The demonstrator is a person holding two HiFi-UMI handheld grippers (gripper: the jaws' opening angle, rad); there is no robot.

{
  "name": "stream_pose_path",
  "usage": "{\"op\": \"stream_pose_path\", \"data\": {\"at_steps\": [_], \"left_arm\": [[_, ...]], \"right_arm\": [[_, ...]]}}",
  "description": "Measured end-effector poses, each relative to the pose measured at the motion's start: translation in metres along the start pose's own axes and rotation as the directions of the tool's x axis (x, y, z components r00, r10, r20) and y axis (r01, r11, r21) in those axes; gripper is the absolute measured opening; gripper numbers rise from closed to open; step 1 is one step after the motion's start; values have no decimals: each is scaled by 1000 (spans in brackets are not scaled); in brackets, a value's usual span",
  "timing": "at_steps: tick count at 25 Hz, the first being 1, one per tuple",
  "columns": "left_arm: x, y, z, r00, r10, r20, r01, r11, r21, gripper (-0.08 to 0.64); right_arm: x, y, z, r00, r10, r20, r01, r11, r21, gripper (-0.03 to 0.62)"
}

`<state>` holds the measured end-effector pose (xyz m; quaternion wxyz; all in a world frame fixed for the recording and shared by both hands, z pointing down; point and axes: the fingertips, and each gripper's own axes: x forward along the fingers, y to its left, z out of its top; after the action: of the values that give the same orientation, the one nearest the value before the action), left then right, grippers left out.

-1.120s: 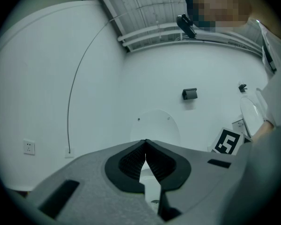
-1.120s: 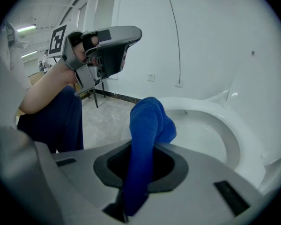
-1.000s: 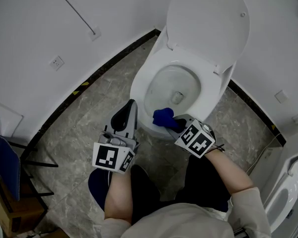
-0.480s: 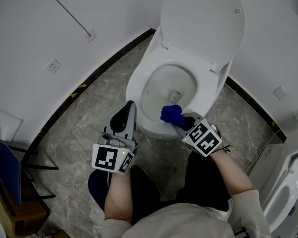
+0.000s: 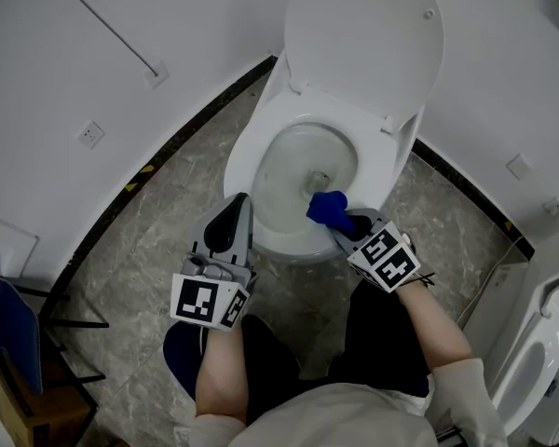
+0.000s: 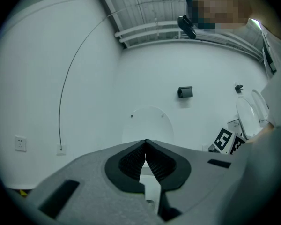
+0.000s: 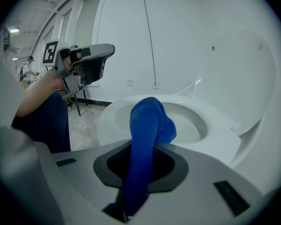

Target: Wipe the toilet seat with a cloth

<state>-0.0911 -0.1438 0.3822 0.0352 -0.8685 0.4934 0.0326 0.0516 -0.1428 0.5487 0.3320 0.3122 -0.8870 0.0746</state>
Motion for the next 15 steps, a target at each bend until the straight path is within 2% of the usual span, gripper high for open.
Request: {"op": "stream_pose_path", "data": {"at_steps": [9, 15], "left_arm": [[8, -15, -9, 999, -28, -21, 28, 1000, 0, 8], [12, -18, -8, 999, -39, -11, 39, 999, -19, 8]], "right_arm": [[-8, -28, -9, 998, -53, 46, 50, 997, 61, 63], [-13, -45, -13, 990, -123, 74, 117, 989, 89, 63]]}}
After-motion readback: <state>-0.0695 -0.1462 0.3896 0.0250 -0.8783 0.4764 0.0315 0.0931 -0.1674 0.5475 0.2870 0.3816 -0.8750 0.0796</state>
